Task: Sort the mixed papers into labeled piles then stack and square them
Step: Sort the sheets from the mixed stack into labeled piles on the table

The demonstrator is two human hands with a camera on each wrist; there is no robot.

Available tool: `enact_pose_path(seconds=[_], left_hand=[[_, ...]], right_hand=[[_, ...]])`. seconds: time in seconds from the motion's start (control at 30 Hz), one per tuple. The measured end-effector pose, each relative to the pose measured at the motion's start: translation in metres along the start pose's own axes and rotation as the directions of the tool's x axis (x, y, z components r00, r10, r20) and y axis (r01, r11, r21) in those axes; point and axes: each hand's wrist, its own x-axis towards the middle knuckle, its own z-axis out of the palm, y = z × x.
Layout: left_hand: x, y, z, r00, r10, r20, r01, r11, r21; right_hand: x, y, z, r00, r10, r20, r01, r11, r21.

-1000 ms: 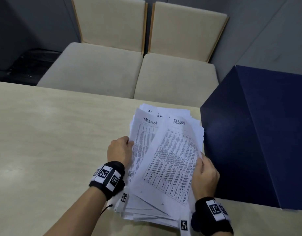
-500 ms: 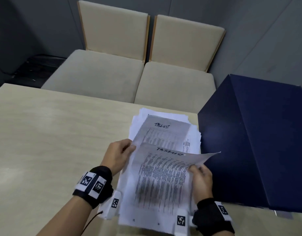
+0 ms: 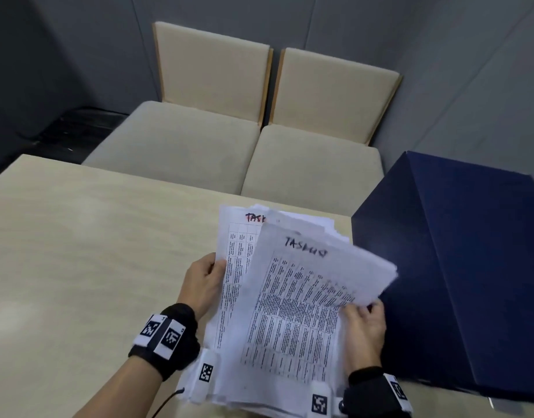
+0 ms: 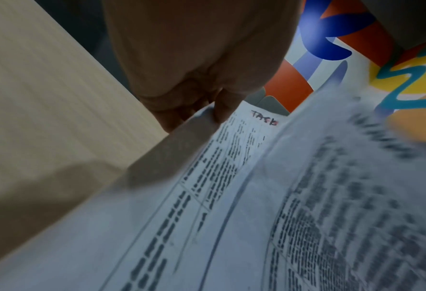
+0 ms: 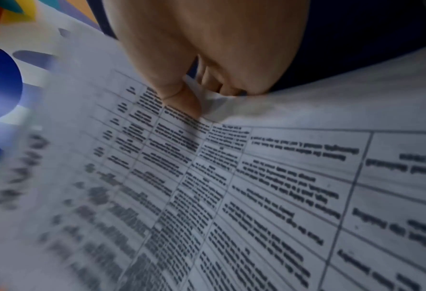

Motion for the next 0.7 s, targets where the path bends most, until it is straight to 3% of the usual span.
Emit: enact_pose_path(seconds=[0.13, 0.3, 0.4, 0.47, 0.53, 0.6, 0.7], left_hand=[[-0.004, 0.010, 0.003, 0.999, -0.019, 0.050, 0.023, 0.996, -0.082], [-0.015, 0.032, 0.011, 0.981, -0.061, 0.185, 0.098, 0.975, -0.200], [-0.012, 0.027, 0.014, 0.970, -0.135, 0.200, 0.177, 0.963, -0.205], [-0.003, 0.016, 0.015, 0.990, -0.144, -0.010, 0.144, 0.989, -0.025], [0.004, 0.007, 0.015, 0.980, -0.118, -0.158, 0.157, 0.952, 0.264], [0.008, 0.004, 0.016, 0.982, -0.139, -0.131, 0.184, 0.868, 0.460], [0.010, 0.004, 0.017, 0.992, -0.076, -0.097, 0.117, 0.830, 0.545]], right_hand=[[-0.001, 0.009, -0.005, 0.997, -0.011, 0.078, 0.013, 1.000, -0.024], [0.003, 0.015, -0.006, 0.965, 0.105, 0.242, -0.125, 0.990, 0.068], [0.005, 0.015, -0.008, 0.980, 0.075, 0.187, -0.083, 0.996, 0.039], [0.005, 0.018, -0.005, 0.989, 0.100, 0.105, -0.107, 0.993, 0.056], [0.004, 0.020, -0.002, 0.997, 0.047, 0.063, -0.049, 0.998, 0.028], [0.003, 0.019, 0.001, 0.998, 0.029, 0.048, -0.030, 0.999, 0.022], [0.001, 0.018, 0.001, 0.998, 0.033, 0.049, -0.033, 0.999, -0.009]])
